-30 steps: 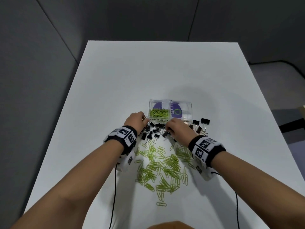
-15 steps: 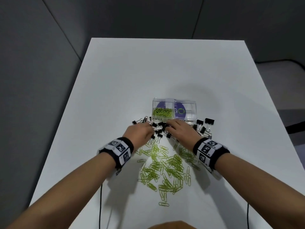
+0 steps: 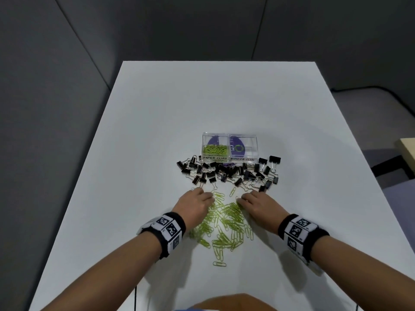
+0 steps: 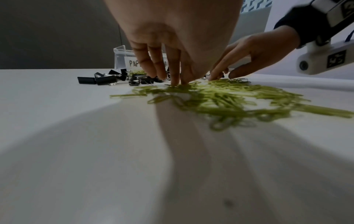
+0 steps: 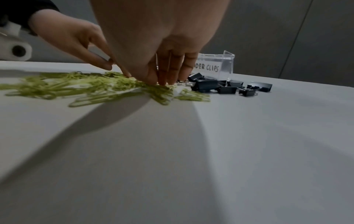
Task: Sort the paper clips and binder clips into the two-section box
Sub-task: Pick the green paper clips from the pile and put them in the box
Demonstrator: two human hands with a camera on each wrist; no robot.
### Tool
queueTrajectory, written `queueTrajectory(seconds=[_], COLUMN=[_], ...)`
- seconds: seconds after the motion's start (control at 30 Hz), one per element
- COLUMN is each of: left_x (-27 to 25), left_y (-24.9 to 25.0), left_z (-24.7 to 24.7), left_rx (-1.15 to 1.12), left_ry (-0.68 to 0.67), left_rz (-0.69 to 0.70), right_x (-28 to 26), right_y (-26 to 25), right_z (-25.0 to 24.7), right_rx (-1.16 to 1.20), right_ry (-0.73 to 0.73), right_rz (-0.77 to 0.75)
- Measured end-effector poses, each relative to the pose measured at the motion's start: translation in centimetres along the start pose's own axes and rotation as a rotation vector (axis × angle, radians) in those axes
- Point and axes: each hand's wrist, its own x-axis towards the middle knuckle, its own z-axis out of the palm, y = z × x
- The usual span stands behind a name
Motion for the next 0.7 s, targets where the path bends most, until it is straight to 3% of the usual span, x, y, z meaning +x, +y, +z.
queueTrajectory(seconds=[0.13, 0.23, 0.37, 0.57, 0.7], left_x=[-0.8, -1.4, -3.2, -4.6, -4.2], left_y=[1.6, 1.6, 0.8, 3.1, 3.0], left_z=[0.1, -0.2, 0.0, 0.4, 0.0], left_rx=[-0.046, -0.028, 0.007, -0.122, -0.065], left_ry=[0.050, 0.005, -0.115, -0.133, -0.137], left_rz=[0.033, -0.077, -0.223, -0.241, -0.340], right_x=[-0.6, -1.4, -3.4, -3.8, -3.5], right_y=[-1.6, -1.3, -0.6, -3.2, -2.8], right_z=[-0.3, -0.5, 0.1, 0.7, 0.4], right_rx=[-0.005, 0.011, -0.110, -0.071, -0.019], right_ry=[0.021, 0.057, -0.014, -0.067, -0.081], right_rz=[-0.025, 0.115, 0.303, 0.267, 0.393])
